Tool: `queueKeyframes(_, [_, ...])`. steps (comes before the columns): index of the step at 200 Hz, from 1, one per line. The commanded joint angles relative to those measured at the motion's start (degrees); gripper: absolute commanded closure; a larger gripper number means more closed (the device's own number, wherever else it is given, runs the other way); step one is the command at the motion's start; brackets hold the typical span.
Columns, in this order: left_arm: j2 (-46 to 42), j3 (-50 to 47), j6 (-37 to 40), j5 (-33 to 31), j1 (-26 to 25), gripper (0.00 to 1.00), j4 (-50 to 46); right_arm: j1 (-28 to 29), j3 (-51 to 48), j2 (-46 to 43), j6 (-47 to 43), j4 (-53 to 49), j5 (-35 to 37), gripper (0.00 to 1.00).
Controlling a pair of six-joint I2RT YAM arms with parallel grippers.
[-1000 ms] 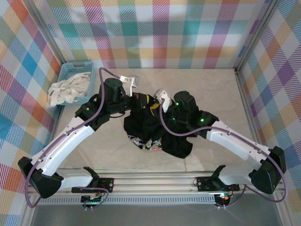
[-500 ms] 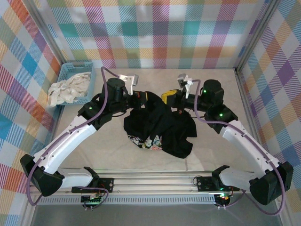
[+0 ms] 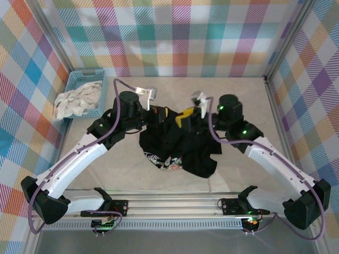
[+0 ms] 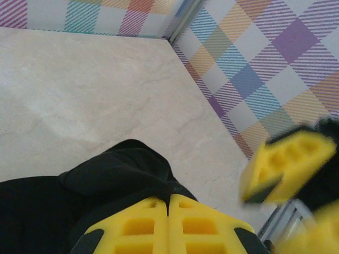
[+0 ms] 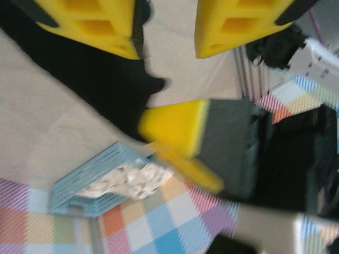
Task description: Fold the inside-out t-shirt
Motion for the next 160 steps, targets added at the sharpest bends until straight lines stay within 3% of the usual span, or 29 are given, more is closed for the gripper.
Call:
queueKeyframes(1, [0.45,2.55,-0.2,3.33,-0.46,1.0,-0.11,4.03,-0.69,-1.08,-10.75,-3.7,13.61,0.51])
queueKeyframes(34, [-0.05,2.36,-0.89,4.16,-0.55,1.0,0.61,4.34,-0.8,3.29,-12.3,-0.62,17.47,0.31])
queueKeyframes(47, [-0.17,2.43,-0.93,5.02,-0.56,1.0,1.07,4.35,-0.23,5.82,-12.23,0.77,17.31,0.3])
queueKeyframes(56, [-0.28,2.29,-0.92,5.27,-0.62,1.0,1.32,4.28,-0.13,6.83,-12.26,2.31,16.69,0.37])
queueKeyframes(74, [-0.58,2.1,-0.27,2.83,-0.63,1.0,1.1,3.4,-0.29,6.91,-11.72,4.0,12.38,0.68])
queueKeyframes(86, [-0.94,1.94,0.41,-0.52,-0.63,1.0,0.28,1.03,-0.51,6.28,-10.06,4.4,7.06,0.86])
queueKeyframes(100, [-1.54,1.24,1.62,-3.96,-0.55,1.0,0.25,-3.29,-1.99,5.25,-6.69,6.52,-1.22,1.0])
queueKeyframes(134, [-3.42,-2.44,5.78,-9.4,-0.55,0.9,1.25,-8.85,-3.99,3.59,-1.52,10.86,-13.68,1.0])
queueKeyframes(160, [-5.47,-8.31,8.79,-4.38,-0.55,0.68,4.8,-10.0,-4.43,3.74,2.63,13.74,-16.81,1.0])
